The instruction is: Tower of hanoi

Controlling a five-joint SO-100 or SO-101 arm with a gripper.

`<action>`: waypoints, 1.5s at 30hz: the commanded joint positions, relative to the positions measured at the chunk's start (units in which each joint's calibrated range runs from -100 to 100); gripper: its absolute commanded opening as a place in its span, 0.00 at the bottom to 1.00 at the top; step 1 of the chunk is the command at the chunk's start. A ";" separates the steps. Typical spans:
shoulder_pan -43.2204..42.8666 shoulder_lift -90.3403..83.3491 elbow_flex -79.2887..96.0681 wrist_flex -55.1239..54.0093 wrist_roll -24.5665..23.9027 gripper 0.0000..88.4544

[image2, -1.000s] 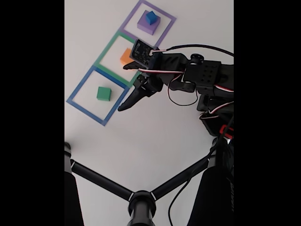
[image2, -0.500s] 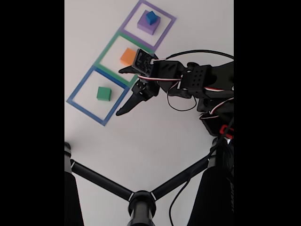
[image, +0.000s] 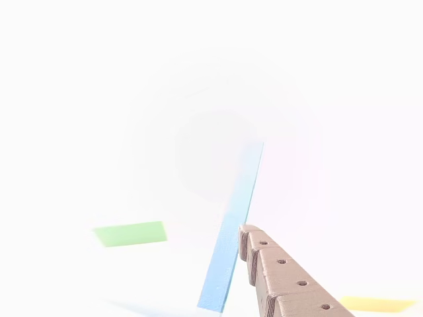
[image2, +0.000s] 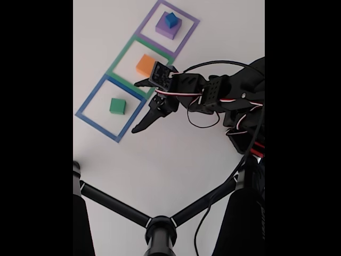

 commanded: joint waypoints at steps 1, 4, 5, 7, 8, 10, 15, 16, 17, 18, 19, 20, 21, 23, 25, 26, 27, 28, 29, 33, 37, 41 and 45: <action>-0.76 2.82 -3.74 -3.19 0.59 0.60; -1.14 5.56 -4.83 -5.05 0.59 0.60; -1.23 6.45 -5.19 -5.70 0.59 0.60; -1.52 8.31 -5.74 -7.23 0.59 0.60; -1.62 9.03 -6.01 -7.88 0.59 0.60; -1.91 10.73 -6.74 -9.18 0.59 0.60; -2.10 14.93 -8.74 -11.69 0.59 0.60; -2.19 15.41 -9.01 -11.93 0.59 0.60; -2.29 15.90 -9.37 -12.09 0.59 0.60; -2.39 16.30 -9.55 -12.17 0.59 0.60; -2.58 16.78 -9.83 -12.42 0.59 0.60; -2.67 17.35 -10.10 -12.74 0.59 0.60; -2.86 17.91 -10.46 -13.06 0.59 0.60; -3.06 18.72 -10.92 -13.23 0.59 0.60; -3.15 19.53 -11.19 -13.79 0.59 0.60; -3.25 19.85 -11.37 -14.04 0.59 0.60; -3.34 20.26 -11.55 -14.20 0.59 0.60; -3.44 20.66 -11.74 -14.44 0.59 0.60; -3.54 20.90 -11.74 -14.68 0.59 0.60; -3.92 22.11 -12.19 -15.41 0.59 0.59; -4.21 23.24 -12.46 -16.47 0.59 0.59; -4.30 24.29 -12.83 -17.19 0.59 0.59; -4.49 25.02 -13.37 -17.44 0.59 0.59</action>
